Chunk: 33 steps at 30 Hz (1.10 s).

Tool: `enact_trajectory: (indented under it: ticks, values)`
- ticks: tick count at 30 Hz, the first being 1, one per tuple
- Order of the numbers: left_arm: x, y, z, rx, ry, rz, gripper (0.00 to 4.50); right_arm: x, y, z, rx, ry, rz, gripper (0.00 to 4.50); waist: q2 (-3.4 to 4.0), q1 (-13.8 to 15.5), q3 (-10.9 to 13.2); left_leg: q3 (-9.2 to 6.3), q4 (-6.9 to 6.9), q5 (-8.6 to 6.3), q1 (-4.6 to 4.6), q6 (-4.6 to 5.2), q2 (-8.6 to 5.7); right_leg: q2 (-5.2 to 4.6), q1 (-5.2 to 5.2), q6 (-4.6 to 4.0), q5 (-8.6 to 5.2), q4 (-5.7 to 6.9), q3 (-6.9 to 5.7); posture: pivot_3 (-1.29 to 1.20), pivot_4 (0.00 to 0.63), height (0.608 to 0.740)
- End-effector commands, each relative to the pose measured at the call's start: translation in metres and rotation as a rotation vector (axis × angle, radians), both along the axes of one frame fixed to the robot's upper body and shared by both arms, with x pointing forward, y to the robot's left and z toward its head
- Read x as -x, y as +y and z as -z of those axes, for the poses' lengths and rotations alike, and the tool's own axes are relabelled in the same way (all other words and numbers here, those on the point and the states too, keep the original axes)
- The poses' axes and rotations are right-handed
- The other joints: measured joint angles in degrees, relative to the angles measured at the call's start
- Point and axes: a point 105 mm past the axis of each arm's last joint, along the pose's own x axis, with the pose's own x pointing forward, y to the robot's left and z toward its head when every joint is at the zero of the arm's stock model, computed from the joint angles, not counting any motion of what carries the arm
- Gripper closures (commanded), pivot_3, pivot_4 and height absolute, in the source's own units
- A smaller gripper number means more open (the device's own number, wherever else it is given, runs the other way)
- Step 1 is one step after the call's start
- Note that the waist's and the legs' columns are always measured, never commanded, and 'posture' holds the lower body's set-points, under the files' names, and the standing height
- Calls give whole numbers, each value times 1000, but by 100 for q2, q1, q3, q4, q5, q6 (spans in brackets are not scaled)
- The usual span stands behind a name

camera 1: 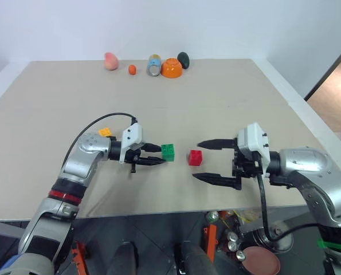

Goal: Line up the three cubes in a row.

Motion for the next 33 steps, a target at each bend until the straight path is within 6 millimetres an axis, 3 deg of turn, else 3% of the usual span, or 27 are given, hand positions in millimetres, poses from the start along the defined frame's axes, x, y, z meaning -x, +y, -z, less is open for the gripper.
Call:
enact_trajectory:
  ticks: [1,6,12,33]
  values:
    - [-8,-2,2,-33,-14,10,3260,5,-11,-10,5,-41,45,245,0,-17,0,1,1,0,3,1,0,0,1,1,2,0,4,0,150,738]
    - [-24,6,16,-91,12,-26,3260,5,-22,-4,5,-24,107,245,-1,-18,0,0,12,1,2,5,0,8,0,1,10,0,13,0,150,738]
    - [-38,12,18,-96,49,-71,3260,5,-19,-3,-6,-23,113,245,-2,-5,1,2,24,1,-6,6,-2,8,-2,4,12,0,18,0,150,738]
    - [-35,10,31,-109,75,-38,3260,-2,-18,-5,-1,-44,111,245,-2,-3,1,3,27,-3,-6,11,-3,11,-1,10,14,0,27,0,150,738]
